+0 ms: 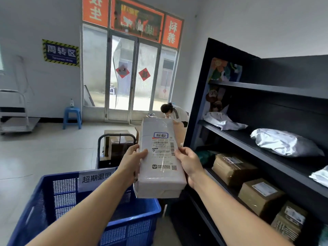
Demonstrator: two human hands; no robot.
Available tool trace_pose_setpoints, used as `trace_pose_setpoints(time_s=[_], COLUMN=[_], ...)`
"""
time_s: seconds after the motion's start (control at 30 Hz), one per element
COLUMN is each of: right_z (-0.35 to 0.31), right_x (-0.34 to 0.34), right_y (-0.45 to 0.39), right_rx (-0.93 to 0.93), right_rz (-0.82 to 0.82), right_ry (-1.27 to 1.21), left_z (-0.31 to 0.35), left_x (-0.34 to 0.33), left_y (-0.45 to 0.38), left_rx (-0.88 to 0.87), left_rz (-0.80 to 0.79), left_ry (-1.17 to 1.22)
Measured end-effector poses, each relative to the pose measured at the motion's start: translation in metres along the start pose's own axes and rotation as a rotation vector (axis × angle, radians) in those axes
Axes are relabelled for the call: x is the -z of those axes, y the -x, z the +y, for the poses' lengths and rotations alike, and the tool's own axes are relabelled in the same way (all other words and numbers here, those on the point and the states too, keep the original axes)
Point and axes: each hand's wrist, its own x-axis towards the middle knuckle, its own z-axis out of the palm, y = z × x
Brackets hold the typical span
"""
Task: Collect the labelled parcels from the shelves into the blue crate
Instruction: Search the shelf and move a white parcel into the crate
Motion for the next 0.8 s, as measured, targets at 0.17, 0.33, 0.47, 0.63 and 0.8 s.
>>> trace_pose_setpoints(time_s=[0.17,0.33,0.47,0.63,0.8], right_z=[0.018,0.027,0.034,0.053,0.077], right_x=[-0.030,-0.050,-0.059,-0.074,-0.092], right_y=[-0.041,-0.089,-0.127,-0.168,-0.201], right_rx=[-0.037,-0.082,-0.110,-0.145,-0.200], right_rz=[-0.077,-0.160,-0.225,-0.277,-0.330], right_ry=[-0.016,-0.009,0.010,0.017,0.011], left_z=[-0.002,-0.004,-0.008,-0.013,-0.023], left_x=[0.027,0.040,0.042,0.052,0.070], left_y=[-0.038,-0.080,-0.111,-0.142,-0.171], left_rx=[0.002,-0.007,-0.005,0.012,0.024], left_rz=[0.081,0.171,0.245,0.316,0.371], left_ry=[-0.012,-0.026,-0.029,-0.049,-0.065])
